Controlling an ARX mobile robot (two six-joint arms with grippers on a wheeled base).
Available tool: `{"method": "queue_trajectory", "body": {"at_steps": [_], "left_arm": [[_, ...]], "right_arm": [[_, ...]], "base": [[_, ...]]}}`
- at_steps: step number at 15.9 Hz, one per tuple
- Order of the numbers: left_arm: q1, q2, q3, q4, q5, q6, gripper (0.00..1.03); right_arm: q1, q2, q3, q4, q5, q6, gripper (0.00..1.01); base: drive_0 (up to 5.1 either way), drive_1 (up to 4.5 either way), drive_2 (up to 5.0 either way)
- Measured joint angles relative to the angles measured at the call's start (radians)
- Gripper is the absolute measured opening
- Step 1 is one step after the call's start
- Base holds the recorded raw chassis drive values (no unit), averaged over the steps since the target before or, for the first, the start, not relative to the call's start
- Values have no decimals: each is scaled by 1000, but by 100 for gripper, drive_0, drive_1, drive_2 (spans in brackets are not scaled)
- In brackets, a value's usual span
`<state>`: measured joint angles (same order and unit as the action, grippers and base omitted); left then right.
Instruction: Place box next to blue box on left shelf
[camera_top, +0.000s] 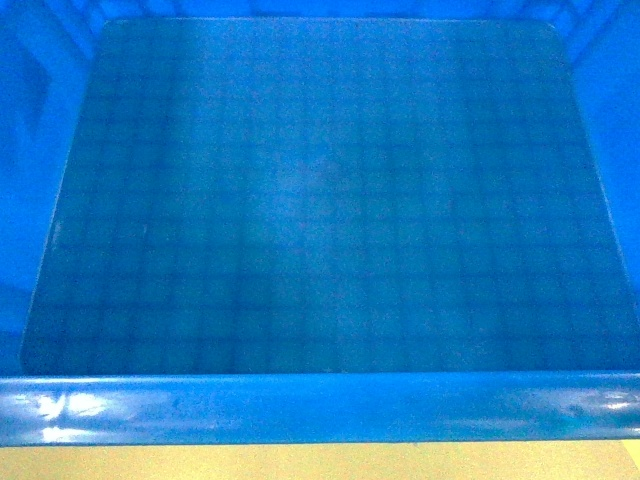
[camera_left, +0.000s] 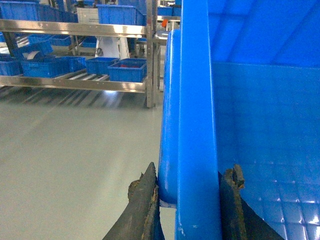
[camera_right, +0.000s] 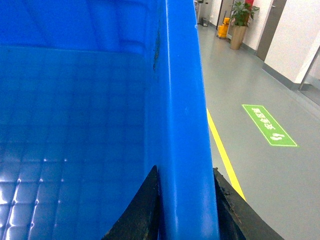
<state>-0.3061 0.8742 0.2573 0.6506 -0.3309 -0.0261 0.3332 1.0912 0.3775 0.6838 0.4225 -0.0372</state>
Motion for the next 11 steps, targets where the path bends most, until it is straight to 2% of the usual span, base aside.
{"method": "queue_trajectory", "body": {"at_steps": [11], "left_arm": [[0, 0, 0, 2, 0, 0, 18]], "right_arm": [[0, 0, 0, 5, 1, -2, 22]], "base": [[5, 410, -400]]}}
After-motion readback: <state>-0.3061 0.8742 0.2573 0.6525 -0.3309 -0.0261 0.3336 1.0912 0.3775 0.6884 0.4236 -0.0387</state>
